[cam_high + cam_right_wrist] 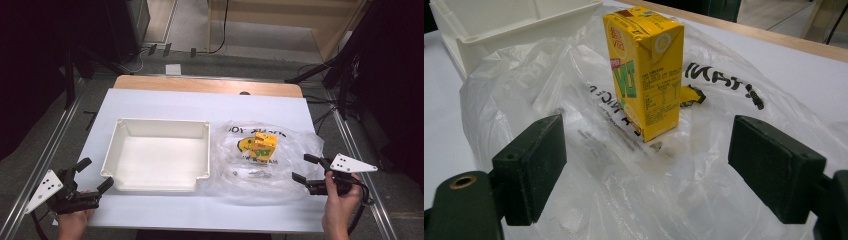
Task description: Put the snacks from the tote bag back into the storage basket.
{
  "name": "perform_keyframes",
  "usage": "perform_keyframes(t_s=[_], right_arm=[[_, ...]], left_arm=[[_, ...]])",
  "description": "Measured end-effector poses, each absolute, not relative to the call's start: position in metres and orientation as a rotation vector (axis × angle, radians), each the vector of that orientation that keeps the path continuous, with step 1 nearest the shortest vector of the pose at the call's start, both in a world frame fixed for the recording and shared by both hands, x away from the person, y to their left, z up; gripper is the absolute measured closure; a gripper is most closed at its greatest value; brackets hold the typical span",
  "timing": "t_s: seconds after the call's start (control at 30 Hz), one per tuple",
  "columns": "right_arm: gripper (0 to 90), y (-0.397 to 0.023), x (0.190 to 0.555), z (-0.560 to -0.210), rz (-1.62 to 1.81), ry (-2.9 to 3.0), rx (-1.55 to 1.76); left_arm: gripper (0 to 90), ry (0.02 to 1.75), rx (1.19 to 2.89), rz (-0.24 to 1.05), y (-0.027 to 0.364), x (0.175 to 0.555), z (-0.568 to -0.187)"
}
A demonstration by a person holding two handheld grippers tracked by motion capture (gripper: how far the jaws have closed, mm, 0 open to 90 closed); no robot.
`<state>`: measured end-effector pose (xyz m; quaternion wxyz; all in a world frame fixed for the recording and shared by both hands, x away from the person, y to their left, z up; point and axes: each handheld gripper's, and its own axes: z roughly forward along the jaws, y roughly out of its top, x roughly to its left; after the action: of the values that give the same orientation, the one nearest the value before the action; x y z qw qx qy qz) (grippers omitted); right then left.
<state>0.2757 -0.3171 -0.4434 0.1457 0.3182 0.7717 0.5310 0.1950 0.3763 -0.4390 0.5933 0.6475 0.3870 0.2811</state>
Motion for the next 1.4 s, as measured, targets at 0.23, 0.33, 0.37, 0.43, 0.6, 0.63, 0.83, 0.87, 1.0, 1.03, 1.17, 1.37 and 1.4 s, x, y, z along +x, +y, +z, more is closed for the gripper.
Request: perform_keyframes(t_s=[0.23,0.33,0.37,0.43,0.6,0.63,0.83,0.87,1.0,1.03,1.17,1.37,1.4], right_arm=[[19.7,-0.314,0.279,-0.433,1.436,2.299,0.837],[19.4,-0.313,0.283,-0.426,1.452,2.316,0.833],[20.0,-0.312,0.284,-0.425,1.445,2.317,0.829],[20.5,-0.312,0.285,-0.422,1.431,2.333,0.829],[23.9,-0.313,0.288,-0.416,1.413,2.368,0.807],[24.3,-0.313,0.289,-0.414,1.407,2.385,0.799],[28.2,-0.308,0.294,-0.408,1.339,2.456,0.752],[29.2,-0.307,0.295,-0.407,1.334,2.468,0.740],[33.8,-0.304,0.299,-0.405,1.306,2.530,0.703],[33.9,-0.300,0.301,-0.403,1.222,2.557,0.689],[33.9,-0.296,0.305,-0.401,1.145,2.592,0.679],[33.6,-0.288,0.313,-0.398,1.059,2.644,0.654],[33.7,-0.287,0.314,-0.397,1.048,2.655,0.651]], left_arm=[[0.0,0.888,1.522,0.661,0.374,0.194,-0.439],[0.0,0.883,1.529,0.659,0.373,0.194,-0.439],[0.0,0.883,1.528,0.659,0.373,0.194,-0.439],[0.0,0.884,1.528,0.659,0.373,0.194,-0.439],[0.0,0.882,1.537,0.665,0.372,0.195,-0.439],[0.0,0.882,1.539,0.666,0.372,0.195,-0.439],[0.0,0.879,1.546,0.666,0.371,0.195,-0.439],[0.0,0.879,1.546,0.666,0.371,0.194,-0.439],[0.0,0.880,1.544,0.667,0.371,0.194,-0.439],[0.0,0.879,1.545,0.669,0.371,0.193,-0.439],[0.0,0.879,1.547,0.671,0.371,0.193,-0.439],[0.0,0.875,1.553,0.673,0.370,0.193,-0.439],[0.0,0.876,1.553,0.672,0.370,0.193,-0.439]])
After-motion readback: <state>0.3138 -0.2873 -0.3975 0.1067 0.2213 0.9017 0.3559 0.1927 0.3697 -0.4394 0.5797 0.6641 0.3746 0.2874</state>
